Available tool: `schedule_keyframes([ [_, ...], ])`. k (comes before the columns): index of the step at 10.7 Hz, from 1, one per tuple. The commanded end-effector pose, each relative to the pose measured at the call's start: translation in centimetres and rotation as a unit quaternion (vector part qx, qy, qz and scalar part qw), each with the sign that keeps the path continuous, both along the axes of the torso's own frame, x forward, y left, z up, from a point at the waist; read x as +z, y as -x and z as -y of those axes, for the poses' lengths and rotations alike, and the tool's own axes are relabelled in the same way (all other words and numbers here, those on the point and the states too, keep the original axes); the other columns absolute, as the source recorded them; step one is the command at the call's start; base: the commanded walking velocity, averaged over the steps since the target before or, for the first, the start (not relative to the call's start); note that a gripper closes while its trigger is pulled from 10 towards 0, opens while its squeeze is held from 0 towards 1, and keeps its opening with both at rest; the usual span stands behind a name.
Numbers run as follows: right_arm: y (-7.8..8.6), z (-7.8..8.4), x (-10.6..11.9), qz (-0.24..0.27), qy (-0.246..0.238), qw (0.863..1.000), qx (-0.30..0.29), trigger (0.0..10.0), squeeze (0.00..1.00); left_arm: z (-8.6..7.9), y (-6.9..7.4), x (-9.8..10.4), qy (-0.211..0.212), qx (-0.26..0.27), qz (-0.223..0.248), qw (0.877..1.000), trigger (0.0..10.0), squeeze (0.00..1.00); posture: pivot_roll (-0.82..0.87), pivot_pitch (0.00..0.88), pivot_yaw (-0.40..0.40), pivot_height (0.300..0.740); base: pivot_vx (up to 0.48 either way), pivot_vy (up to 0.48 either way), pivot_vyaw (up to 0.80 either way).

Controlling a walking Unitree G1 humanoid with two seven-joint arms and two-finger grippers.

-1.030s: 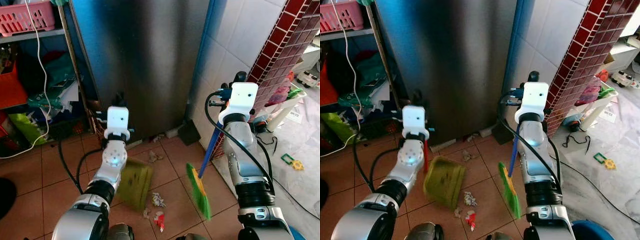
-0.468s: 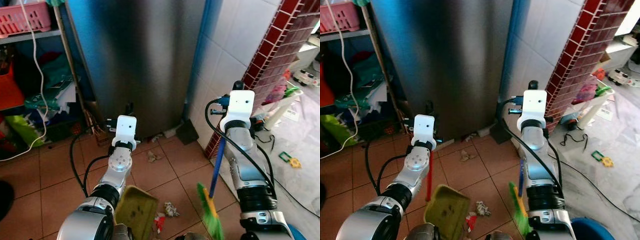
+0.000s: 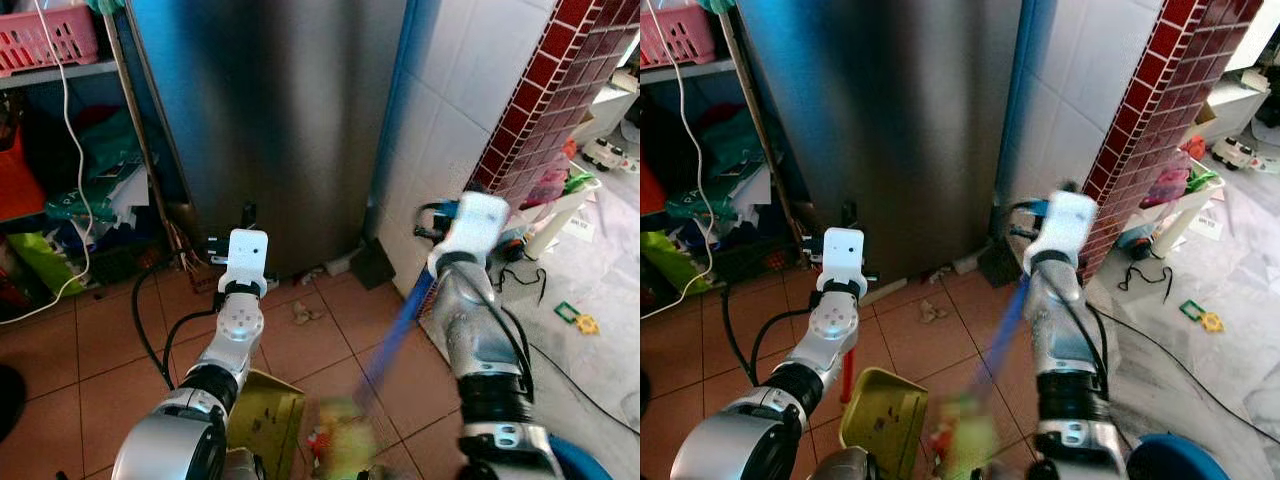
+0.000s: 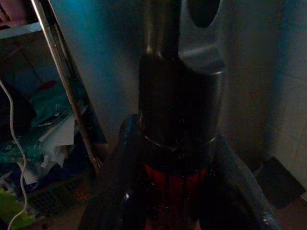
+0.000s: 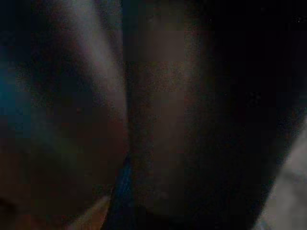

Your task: Sweep floor

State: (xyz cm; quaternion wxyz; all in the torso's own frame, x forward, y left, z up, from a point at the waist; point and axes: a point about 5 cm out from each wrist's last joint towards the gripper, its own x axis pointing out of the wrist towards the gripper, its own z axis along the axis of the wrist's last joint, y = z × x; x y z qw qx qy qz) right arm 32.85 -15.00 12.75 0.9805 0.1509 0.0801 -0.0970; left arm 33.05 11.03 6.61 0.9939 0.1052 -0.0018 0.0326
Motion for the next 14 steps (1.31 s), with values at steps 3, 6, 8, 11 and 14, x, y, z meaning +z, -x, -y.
schedule_keyframes([
  [3,-0.9,-0.8,3.3,0.051,-0.152,0.987,-0.011,10.0,0.0,0.0,-0.4,0.4,-0.019,-0.002,0.003,1.0,10.0,0.0,-0.14,0.002,-0.002,0.74,0.0,0.0,0.0],
  [6,-1.8,-0.7,6.2,0.093,-0.21,0.973,-0.015,10.0,0.0,-0.5,-0.7,0.9,0.023,0.01,0.014,1.0,10.0,0.0,-0.14,0.0,0.002,0.74,0.0,0.0,0.0],
  [8,-2.3,-1.1,10.3,0.193,-0.103,0.974,0.065,10.0,0.0,-1.4,-1.4,2.1,0.062,0.017,0.032,0.997,10.0,0.0,-0.14,0.0,0.003,0.74,0.0,0.0,0.0],
  [11,-2.0,0.0,12.3,0.284,0.112,0.95,0.065,10.0,0.0,-2.2,-1.4,2.9,0.069,0.014,0.056,0.996,10.0,0.0,-0.1,0.0,-0.004,0.74,0.0,0.0,0.0],
  [14,-1.0,1.1,8.0,0.247,0.214,0.943,0.056,10.0,0.0,-3.0,-1.0,6.0,0.091,-0.012,0.139,0.986,10.0,0.0,-0.07,0.0,-0.008,0.74,0.0,0.0,0.0],
])
